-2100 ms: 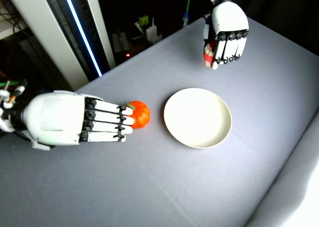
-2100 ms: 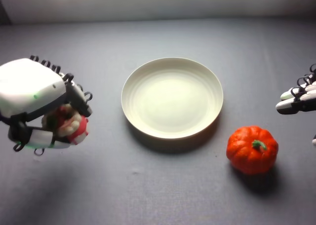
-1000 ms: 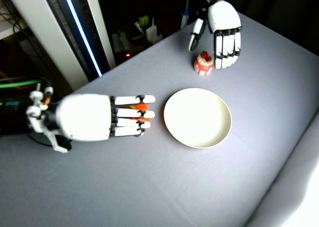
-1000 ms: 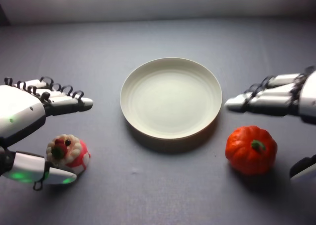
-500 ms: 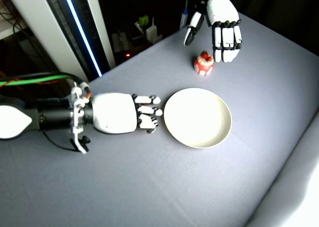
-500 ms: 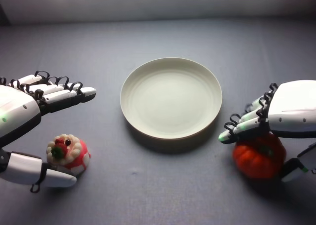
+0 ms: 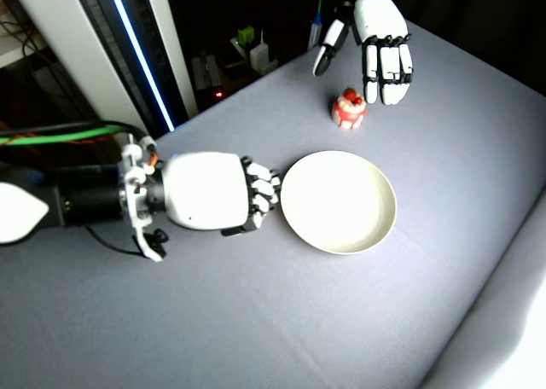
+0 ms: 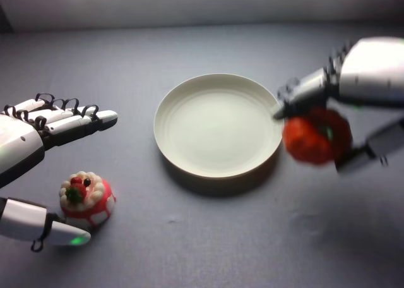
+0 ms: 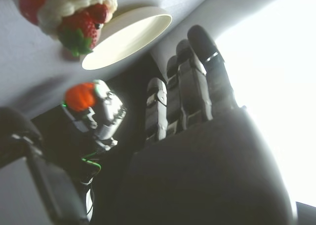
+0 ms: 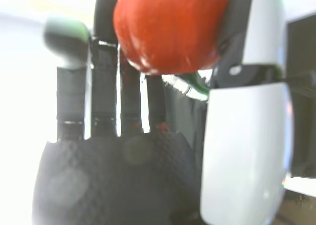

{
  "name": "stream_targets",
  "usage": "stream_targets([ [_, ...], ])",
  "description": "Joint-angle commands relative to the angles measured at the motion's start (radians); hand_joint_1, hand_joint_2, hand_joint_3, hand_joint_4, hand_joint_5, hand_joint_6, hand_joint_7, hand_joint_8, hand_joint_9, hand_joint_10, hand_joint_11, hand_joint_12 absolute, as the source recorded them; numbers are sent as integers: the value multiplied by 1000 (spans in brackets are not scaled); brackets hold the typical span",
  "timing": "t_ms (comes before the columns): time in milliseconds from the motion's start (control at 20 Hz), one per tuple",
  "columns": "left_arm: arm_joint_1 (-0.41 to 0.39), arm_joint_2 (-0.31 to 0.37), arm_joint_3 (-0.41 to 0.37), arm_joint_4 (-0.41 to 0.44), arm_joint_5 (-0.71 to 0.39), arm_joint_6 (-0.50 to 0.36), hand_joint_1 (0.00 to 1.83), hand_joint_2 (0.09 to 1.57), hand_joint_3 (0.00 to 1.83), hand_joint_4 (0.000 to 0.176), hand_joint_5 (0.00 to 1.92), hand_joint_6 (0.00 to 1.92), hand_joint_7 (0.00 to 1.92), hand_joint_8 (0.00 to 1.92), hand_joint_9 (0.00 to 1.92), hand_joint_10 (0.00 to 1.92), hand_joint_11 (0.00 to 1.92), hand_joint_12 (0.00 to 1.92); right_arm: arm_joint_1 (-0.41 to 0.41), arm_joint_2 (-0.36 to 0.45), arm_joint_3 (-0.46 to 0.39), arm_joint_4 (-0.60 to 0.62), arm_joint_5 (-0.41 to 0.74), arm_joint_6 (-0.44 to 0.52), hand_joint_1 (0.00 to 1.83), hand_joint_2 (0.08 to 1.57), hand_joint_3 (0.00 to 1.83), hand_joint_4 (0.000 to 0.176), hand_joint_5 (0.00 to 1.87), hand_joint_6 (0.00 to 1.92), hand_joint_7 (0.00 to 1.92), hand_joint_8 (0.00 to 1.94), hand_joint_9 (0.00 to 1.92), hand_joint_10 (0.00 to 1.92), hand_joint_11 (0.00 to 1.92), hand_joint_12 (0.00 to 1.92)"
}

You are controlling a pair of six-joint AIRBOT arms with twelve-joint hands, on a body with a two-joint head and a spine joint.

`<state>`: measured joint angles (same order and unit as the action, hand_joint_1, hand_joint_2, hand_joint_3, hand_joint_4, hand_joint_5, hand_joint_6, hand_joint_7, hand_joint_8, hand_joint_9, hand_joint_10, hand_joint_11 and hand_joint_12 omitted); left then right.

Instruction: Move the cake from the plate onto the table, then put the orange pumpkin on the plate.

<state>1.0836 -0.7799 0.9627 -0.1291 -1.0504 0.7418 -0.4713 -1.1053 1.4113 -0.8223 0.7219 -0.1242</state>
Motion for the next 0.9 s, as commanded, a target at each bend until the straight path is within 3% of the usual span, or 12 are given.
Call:
stream_targets([
  [0,2,9,0,-11,-130,-5,748,734,4,153,87,0,137,0,241,0,50,768,28,-29,21,55,67,6,1198,1207,0,0,784,1165,856,1376,899,1253,826,1526],
  [50,6,9,-1,-17,-141,-5,672,764,7,159,55,4,72,5,97,5,1,503,54,-80,63,55,42,6,1346,1132,0,0,951,825,937,1161,924,1245,822,1350],
  [250,7,8,-4,-23,-178,-5,677,807,8,176,5,0,2,1,2,0,0,69,110,-173,120,-8,-46,6,1387,1074,0,0,968,856,1107,759,1026,1112,875,1109],
  [300,7,9,-5,-23,-194,-5,686,805,6,176,0,0,0,0,0,0,13,47,118,-205,138,-33,-73,6,1280,1083,4,0,969,877,1106,880,1023,790,887,1086],
  [350,6,9,-6,-18,-206,-4,675,806,6,176,0,0,0,0,0,0,5,39,120,-228,150,-48,-89,6,1240,1000,0,0,877,385,931,530,1008,655,897,1087],
  [400,3,10,-6,-12,-215,-4,683,813,8,176,0,0,0,0,0,0,12,42,120,-248,163,-53,-98,6,1110,1005,1,0,757,137,788,295,868,602,702,1234],
  [450,-1,10,-5,-7,-220,-4,740,809,5,152,0,0,0,0,0,0,2,8,120,-259,169,-55,-104,6,947,992,0,0,564,27,605,97,698,420,537,1168],
  [500,-8,8,-4,-1,-223,-4,772,796,0,139,0,0,0,0,0,0,0,1,125,-273,179,-61,-112,6,873,968,0,13,429,5,472,19,580,238,437,1037],
  [600,-16,3,0,4,-224,-4,793,786,0,111,0,0,0,0,0,0,0,0,136,-280,186,-70,-116,6,757,891,0,136,63,0,167,0,344,36,245,886],
  [650,-17,2,0,4,-228,-4,799,778,0,107,0,0,0,0,0,0,0,0,143,-279,181,-69,-116,6,726,856,0,168,12,0,69,0,247,6,136,918],
  [750,-16,3,-4,2,-235,-5,840,764,0,65,0,0,0,0,0,0,21,11,144,-279,166,-61,-120,6,738,843,0,176,0,0,12,0,277,20,233,991],
  [850,-12,4,-7,-4,-247,-6,855,755,0,76,0,0,0,0,0,0,12,8,144,-277,150,-39,-114,6,739,834,0,176,0,0,3,0,269,9,248,1061],
])
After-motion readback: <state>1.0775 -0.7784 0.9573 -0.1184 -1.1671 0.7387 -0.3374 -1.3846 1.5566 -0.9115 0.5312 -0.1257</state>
